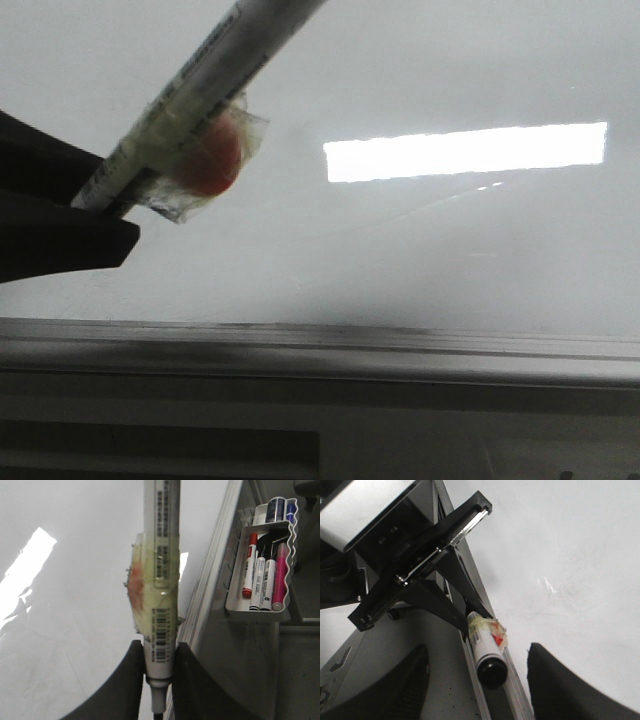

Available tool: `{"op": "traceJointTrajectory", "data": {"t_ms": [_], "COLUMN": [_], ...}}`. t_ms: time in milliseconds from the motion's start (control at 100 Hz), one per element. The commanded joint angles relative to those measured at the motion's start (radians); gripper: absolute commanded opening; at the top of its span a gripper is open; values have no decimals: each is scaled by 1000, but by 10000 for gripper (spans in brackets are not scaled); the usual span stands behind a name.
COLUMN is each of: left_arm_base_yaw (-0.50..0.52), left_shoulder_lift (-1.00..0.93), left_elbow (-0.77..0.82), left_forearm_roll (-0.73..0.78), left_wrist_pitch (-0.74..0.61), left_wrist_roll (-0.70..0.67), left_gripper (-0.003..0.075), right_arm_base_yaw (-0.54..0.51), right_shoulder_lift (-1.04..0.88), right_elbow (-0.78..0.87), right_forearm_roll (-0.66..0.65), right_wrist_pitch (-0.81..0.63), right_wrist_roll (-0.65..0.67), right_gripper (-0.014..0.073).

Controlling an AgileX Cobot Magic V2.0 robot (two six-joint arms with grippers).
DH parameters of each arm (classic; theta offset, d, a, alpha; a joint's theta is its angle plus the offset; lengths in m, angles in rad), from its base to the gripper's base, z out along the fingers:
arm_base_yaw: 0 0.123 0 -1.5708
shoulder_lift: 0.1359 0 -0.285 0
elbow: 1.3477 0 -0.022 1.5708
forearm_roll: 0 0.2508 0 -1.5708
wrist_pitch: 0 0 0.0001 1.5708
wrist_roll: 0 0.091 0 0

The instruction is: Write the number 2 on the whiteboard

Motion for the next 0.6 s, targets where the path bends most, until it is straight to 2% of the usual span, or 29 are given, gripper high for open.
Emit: {"op": "traceJointTrajectory", "data": {"t_ms": [0, 120, 170, 310, 430, 590], "left_arm_base_yaw": [-5, -5, -5, -5, -5, -5], "left_shoulder_lift": [-10, -10, -10, -10, -10, -12], "left_elbow": [-29, -29, -29, -29, -29, -29], "left_forearm_roll": [-7, -7, -7, 4, 27, 27], "left_wrist_pitch": [-89, -87, -85, -79, -59, -44], "left_wrist_roll": [-7, -7, -7, -7, -7, -7], "left_gripper": [-19, -19, -19, -19, -19, -1], "right_arm_base_yaw": [2, 2, 2, 2, 2, 2], "right_shoulder_lift": [28, 59, 62, 68, 68, 68], "right_elbow": [-43, -43, -43, -43, -43, -43], "right_forearm_roll": [-4, -4, -4, -4, -4, -4], "right_wrist_pitch": [-72, -80, -83, -83, -84, -83], "right_wrist_roll": [-14, -14, -14, -14, -14, -14], "right_gripper": [388, 384, 351, 160, -76, -76]}}
